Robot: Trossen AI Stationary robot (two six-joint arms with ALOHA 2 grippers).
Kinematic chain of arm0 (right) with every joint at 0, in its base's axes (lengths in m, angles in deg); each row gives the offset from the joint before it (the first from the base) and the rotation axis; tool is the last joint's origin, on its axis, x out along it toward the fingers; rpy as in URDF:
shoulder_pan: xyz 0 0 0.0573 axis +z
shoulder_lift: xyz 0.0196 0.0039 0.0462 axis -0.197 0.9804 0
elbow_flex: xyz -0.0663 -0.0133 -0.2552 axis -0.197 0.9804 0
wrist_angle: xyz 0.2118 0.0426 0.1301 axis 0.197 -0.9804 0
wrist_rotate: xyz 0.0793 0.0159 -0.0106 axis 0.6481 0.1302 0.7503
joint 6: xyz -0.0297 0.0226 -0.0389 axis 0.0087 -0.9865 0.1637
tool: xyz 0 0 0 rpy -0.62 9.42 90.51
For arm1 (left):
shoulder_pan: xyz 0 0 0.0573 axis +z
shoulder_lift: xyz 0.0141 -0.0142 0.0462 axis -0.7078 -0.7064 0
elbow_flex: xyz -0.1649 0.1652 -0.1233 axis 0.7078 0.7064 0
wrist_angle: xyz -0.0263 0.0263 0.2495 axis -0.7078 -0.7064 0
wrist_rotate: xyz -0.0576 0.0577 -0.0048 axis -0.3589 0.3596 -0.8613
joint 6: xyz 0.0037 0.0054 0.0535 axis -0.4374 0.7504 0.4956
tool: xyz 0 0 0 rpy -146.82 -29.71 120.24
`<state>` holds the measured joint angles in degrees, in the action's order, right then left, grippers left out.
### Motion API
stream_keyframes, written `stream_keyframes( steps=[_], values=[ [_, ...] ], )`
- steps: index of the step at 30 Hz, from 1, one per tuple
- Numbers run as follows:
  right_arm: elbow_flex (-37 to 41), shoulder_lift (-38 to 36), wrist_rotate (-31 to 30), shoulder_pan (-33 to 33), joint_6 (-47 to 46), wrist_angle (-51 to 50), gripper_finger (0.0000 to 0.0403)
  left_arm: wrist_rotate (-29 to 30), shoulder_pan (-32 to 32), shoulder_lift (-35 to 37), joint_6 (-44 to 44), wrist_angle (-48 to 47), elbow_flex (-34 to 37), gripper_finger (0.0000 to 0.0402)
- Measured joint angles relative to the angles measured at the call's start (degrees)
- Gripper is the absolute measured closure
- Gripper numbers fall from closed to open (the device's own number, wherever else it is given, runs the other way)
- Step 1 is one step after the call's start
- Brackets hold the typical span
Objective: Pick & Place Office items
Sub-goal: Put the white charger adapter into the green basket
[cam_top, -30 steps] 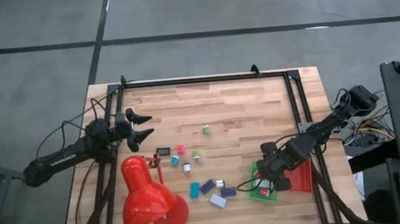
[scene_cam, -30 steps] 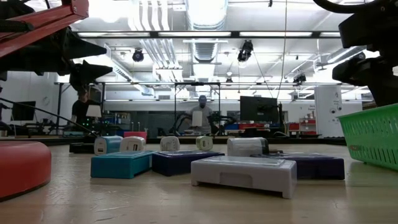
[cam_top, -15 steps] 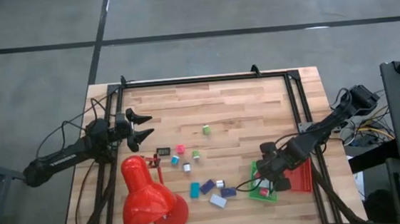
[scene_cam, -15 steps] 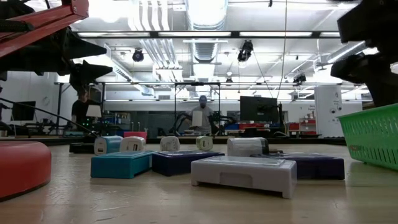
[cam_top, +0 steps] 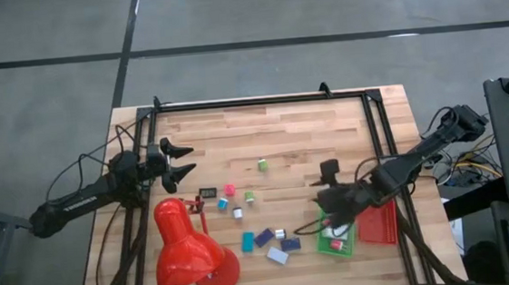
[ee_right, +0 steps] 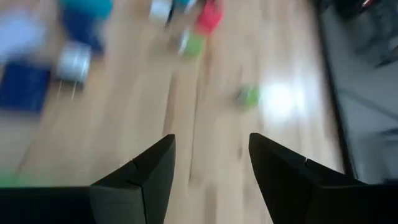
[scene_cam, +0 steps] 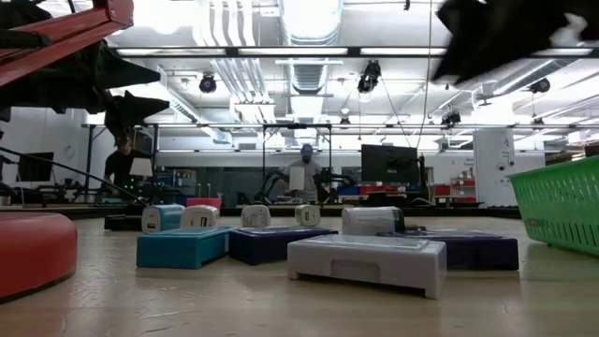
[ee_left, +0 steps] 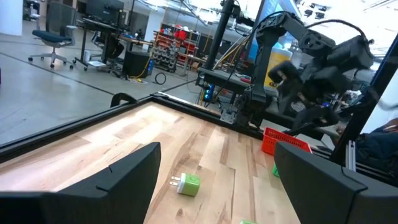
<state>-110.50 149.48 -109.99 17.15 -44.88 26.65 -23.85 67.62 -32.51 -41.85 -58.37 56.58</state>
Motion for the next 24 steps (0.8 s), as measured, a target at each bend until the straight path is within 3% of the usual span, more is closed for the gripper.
stream_keyframes(
  steps=[4,7,15,24],
  values=[
    [1.65,0.11,0.49,-3.87,2.4,14.09,0.0199,0.0,0.0,-0.02,0.01,-0.02,-0.01,0.0082],
    [3.61,0.06,5.1,-7.3,-0.42,22.33,0.0199,0.0,0.01,-0.02,0.02,-0.03,-0.01,0.0082],
    [6.03,6.92,17.74,-10.83,-8.12,32.5,0.0199,0.0,0.01,-0.02,0.02,-0.02,-0.01,0.0082],
    [3.49,19.9,21.54,-8.83,-13.57,39.04,0.0199,0.01,0.01,-0.38,0.01,0.01,-0.01,0.0082]
  ],
)
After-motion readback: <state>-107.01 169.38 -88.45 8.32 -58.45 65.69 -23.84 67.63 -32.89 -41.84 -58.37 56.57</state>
